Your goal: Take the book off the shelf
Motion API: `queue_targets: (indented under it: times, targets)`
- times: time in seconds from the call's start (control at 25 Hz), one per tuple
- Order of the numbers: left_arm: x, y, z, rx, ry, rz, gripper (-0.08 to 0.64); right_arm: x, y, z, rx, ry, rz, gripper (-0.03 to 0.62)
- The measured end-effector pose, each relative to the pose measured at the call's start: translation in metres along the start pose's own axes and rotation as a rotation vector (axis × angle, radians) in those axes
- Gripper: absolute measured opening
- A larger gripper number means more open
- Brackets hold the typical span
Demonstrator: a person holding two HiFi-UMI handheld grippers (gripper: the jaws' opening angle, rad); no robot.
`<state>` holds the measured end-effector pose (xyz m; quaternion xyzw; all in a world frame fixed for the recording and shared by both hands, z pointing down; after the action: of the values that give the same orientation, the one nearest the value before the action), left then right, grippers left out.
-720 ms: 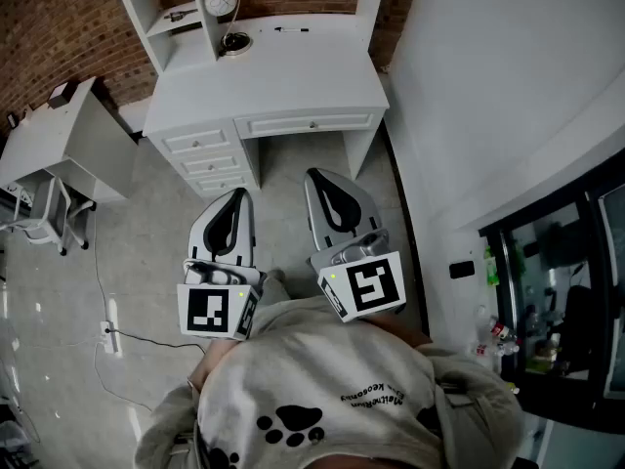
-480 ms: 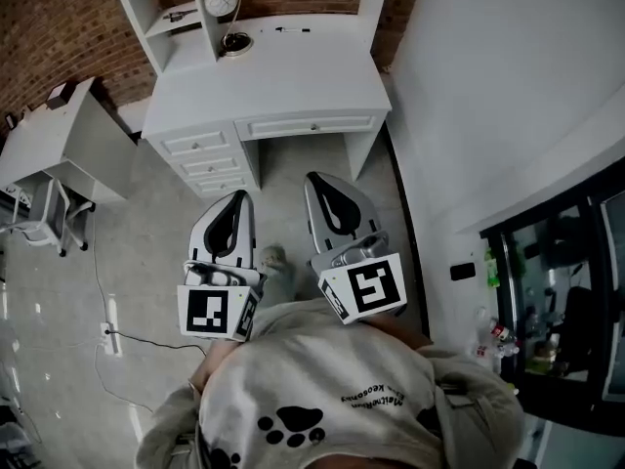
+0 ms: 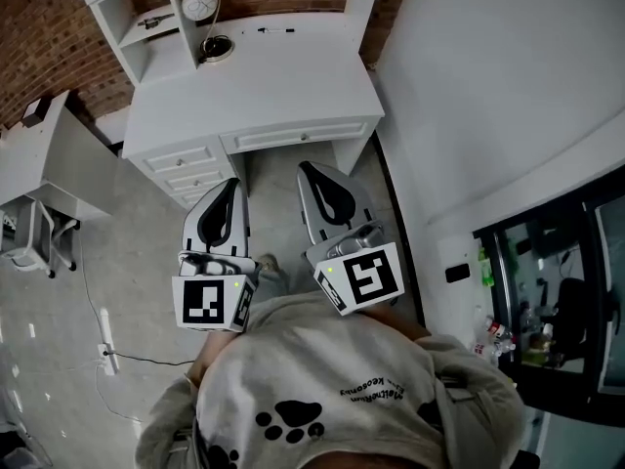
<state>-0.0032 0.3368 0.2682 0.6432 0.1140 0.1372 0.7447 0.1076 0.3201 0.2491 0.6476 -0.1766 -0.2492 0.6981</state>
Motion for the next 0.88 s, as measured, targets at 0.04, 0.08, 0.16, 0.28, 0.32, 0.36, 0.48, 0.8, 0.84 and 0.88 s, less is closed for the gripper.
queue_targets:
  times: [0.04,0.08,0.16,0.28,0.32,0.36,0.48,0.8,0.84,0.88]
  targets:
    - [-0.009,-0.003,0.01,0.003,0.003,-0.004,0.009,0.003,-0.002,0.012,0.0,0.0,-0.005,0.017]
    - [-0.018,-0.005,0.019,0.006,0.006,-0.006,0.009,0.005,-0.005,0.025,0.0,0.0,-0.009,0.017]
    - [-0.036,-0.011,0.038,0.011,0.011,-0.007,0.009,0.011,-0.011,0.05,0.003,0.003,-0.016,0.017]
    - [-0.063,-0.018,0.062,0.008,0.021,-0.007,0.009,0.018,-0.018,0.084,0.005,0.019,-0.018,0.017]
    - [-0.071,-0.019,0.069,0.007,0.025,-0.007,0.009,0.019,-0.02,0.094,0.005,0.025,-0.019,0.016]
    - [-0.08,-0.02,0.076,0.005,0.03,-0.007,0.009,0.02,-0.02,0.103,0.004,0.032,-0.021,0.017]
    - [-0.101,-0.02,0.094,0.007,0.052,-0.002,0.009,0.023,-0.02,0.129,0.002,0.054,-0.016,0.017]
    - [-0.138,-0.014,0.124,-0.011,0.085,-0.013,0.009,0.027,-0.013,0.173,-0.029,0.091,0.002,0.017]
    - [-0.14,-0.013,0.127,-0.011,0.088,-0.013,0.009,0.028,-0.012,0.177,-0.031,0.096,0.003,0.017]
    - [-0.144,-0.012,0.129,-0.012,0.09,-0.016,0.009,0.029,-0.012,0.18,-0.032,0.099,0.003,0.017]
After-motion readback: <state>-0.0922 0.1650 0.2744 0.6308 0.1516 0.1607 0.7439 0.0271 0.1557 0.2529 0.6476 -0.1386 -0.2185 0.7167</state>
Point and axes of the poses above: the fingertips, and each gripper's own axes: z forward along the fingers, x to its right, y out of its underside, the point moved 2 cm from there along -z, backward along the fingers, and after that the axes turned 15 degrees about -x, right-handed, at the moved point
